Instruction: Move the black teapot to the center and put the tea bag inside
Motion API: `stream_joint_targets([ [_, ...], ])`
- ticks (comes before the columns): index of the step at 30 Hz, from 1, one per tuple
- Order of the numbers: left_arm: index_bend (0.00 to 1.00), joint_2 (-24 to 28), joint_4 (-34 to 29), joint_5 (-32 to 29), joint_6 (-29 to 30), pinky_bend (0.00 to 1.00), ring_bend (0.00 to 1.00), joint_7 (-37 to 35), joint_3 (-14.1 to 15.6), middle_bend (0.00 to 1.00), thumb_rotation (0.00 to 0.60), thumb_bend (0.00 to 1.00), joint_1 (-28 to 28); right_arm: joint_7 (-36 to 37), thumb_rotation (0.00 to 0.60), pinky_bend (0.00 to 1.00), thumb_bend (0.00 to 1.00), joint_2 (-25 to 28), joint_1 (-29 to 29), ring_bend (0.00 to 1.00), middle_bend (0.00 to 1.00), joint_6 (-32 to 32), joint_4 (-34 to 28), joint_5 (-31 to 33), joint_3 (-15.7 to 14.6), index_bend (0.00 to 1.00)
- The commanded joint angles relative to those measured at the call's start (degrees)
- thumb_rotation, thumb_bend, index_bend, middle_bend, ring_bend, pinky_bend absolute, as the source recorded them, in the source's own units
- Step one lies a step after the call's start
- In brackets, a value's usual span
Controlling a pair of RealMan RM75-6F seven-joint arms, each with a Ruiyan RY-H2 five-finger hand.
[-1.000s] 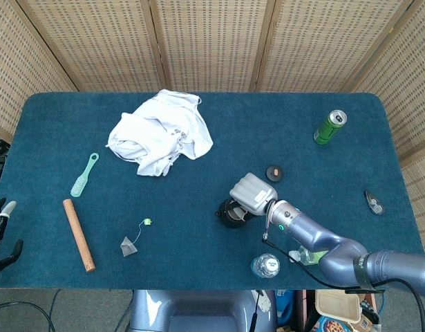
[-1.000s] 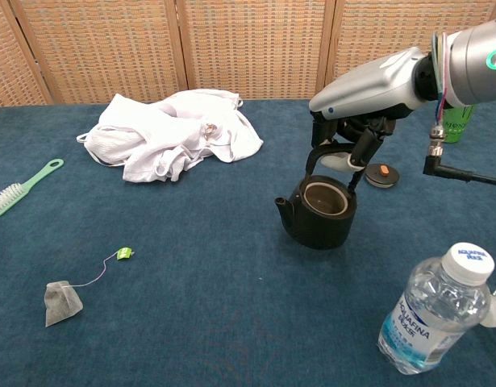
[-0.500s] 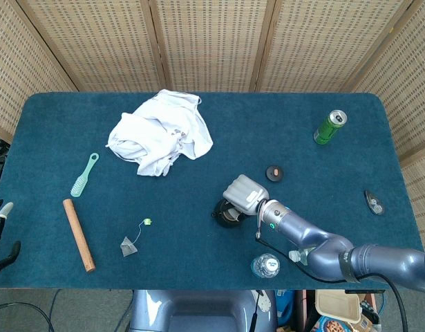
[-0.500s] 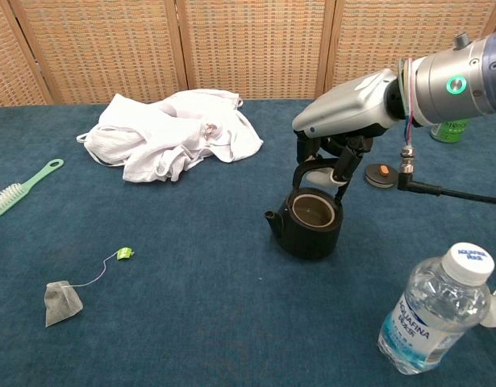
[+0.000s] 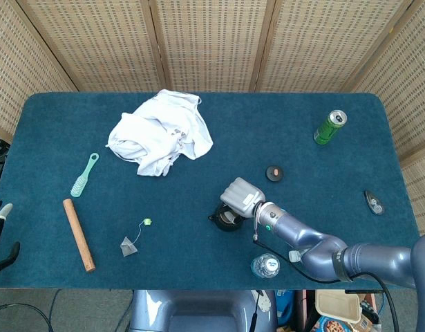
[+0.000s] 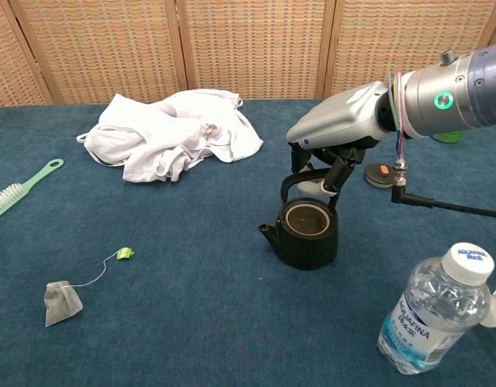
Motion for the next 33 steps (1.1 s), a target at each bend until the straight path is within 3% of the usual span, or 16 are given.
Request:
stream_joint_targets([
  [1,0.00,0.0,0.0,0.0,0.0,0.00,0.00,0.0,0.0,0.00,0.600,0.44,0.0,-0.1,0.262,0.65,0.72,-0.3,0.0,0.68,0.56,0.6,0.1,0.0,-0.3,0.66],
  [11,0.00,-0.1,0.0,0.1,-0.1,0.00,0.00,-0.1,0.0,0.00,0.600,0.43,0.0,-0.2,0.209,0.65,0.55,-0.4,0.1,0.63,0.41,1.9,0.0,0.1,-1.0,0.47],
  [19,0.00,-0.1,-0.2,0.2,0.0,0.00,0.00,0.1,-0.1,0.00,0.600,0.43,0.0,0.3,0.187,0.65,0.39,-0.4,-0.1,0.63,0.35,2.8,-0.2,-0.2,-0.9,0.35],
  [27,0.00,0.1,-0.8,0.3,0.1,0.00,0.00,0.6,-0.2,0.00,0.600,0.43,-0.1,1.5,0.132,0.65,0.22,0.0,-0.9,0.63,0.26,4.1,-0.6,-1.4,-0.6,0.16],
  [33,0.00,0.4,-1.4,0.5,0.4,0.00,0.00,1.0,-0.3,0.00,0.600,0.43,-0.1,3.0,0.099,0.65,0.19,0.4,-2.0,0.61,0.23,5.5,-0.7,-3.4,0.1,0.12],
])
